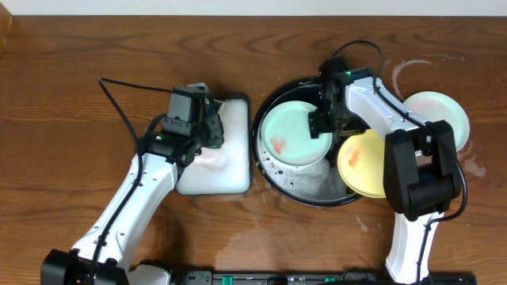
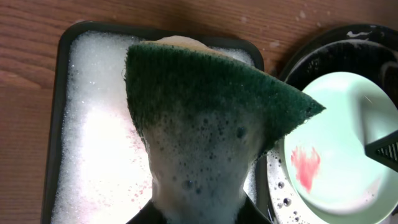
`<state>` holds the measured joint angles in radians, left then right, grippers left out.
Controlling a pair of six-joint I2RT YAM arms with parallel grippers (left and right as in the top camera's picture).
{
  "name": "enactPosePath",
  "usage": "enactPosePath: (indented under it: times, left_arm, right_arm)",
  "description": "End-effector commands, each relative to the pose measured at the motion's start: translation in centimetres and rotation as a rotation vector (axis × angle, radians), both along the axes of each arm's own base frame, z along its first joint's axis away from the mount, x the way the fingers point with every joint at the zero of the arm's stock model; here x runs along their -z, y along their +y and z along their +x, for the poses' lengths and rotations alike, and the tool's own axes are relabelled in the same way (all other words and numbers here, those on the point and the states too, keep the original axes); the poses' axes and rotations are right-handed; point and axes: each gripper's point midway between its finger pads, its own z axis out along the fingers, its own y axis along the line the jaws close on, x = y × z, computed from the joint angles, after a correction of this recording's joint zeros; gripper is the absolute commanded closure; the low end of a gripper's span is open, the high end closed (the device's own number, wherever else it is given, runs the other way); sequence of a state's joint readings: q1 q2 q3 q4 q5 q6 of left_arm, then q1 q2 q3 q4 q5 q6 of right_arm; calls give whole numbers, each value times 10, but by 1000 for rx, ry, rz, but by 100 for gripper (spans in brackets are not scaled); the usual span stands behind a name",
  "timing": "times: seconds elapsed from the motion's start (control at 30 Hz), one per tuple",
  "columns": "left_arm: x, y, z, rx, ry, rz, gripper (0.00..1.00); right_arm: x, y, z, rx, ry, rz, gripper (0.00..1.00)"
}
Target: Clean dirty plates on tray and stack at the side
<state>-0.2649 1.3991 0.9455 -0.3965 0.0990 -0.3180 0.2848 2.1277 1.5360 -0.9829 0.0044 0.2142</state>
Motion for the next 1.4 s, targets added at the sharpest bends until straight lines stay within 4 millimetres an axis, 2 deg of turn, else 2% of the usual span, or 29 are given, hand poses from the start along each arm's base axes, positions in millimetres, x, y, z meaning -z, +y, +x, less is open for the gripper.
enactPosePath:
  times: [0.0, 0.93, 1.0, 1.13, 1.2, 1.27, 1.37]
  left_arm:
    - [-2, -2, 1, -2, 1, -11, 93]
    - [0, -5, -3, -17, 28, -43, 92]
    - [0, -13, -6, 0, 46, -85, 93]
    - [-1, -49, -22, 125, 95, -197, 92]
    - [-1, -61, -27, 161, 99, -199, 93]
    - [-13, -65, -26, 169, 83, -207, 93]
    - [-59, -61, -14, 160, -13, -224, 93]
  right_arm:
    - [7, -2, -3, -8, 13, -22, 1]
    - [7, -2, -3, -8, 12, -22, 1]
    - [7, -2, -3, -8, 12, -22, 1]
    - [7, -2, -3, -8, 12, -22, 1]
    - [7, -2, -3, -8, 12, -22, 1]
    - [7, -2, -3, -8, 12, -22, 1]
    - [7, -2, -3, -8, 12, -22, 1]
